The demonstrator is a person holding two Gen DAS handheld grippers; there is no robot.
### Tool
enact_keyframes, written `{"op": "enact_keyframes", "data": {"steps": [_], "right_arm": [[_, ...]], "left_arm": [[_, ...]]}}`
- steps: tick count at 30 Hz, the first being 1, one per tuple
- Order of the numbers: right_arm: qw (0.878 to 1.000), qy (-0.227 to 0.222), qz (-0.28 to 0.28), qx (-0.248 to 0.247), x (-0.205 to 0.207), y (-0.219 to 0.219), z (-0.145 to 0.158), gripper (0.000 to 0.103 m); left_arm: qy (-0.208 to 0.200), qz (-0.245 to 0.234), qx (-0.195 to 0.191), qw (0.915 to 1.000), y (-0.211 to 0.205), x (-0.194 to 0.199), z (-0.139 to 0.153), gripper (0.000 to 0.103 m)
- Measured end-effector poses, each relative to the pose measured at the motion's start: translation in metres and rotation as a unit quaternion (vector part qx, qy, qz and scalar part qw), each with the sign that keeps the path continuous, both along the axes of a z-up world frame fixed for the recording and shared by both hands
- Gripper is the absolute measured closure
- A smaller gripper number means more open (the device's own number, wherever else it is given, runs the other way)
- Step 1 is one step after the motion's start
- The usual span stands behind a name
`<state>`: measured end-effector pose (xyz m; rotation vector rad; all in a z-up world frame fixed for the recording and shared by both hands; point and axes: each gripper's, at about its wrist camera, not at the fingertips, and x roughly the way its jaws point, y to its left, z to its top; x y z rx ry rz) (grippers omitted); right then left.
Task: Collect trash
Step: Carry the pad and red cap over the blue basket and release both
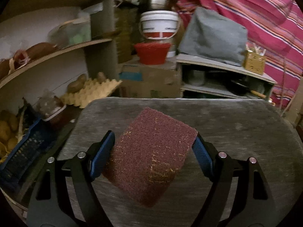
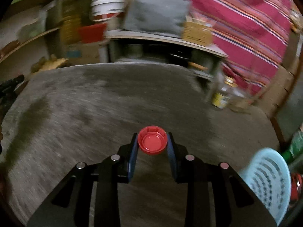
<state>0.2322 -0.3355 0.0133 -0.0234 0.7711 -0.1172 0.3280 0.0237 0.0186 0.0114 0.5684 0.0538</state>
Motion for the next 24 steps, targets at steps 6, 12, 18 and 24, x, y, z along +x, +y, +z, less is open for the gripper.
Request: {"op": "enact_keyframes", "data": {"steps": [6,12,18,24], "right_arm": [[0.996,-0.014,-0.084,-0.002,-0.055,-0.104,0.003,0.073],[0.991,-0.046,-0.125,0.012,-0.086,-0.162,0.016,0.073],[0.987,-0.055,-0.146,0.025,-0.110,-0.202,0.012,0.073],[0.982,-0.066,-0.168,0.050,-0.138,-0.238,0.006,0.073]], "left_arm": [[0.001,-0.039,-0.003,0.9992,-0.067,-0.019,-0.003,0.024],[0.010,-0.078,0.029,0.9965,-0.136,-0.044,-0.009,0.024],[-0.003,-0.120,0.019,0.9926,-0.201,-0.072,-0.005,0.024],[-0.022,-0.180,0.008,0.9835,-0.277,-0.106,0.002,0.024]]}}
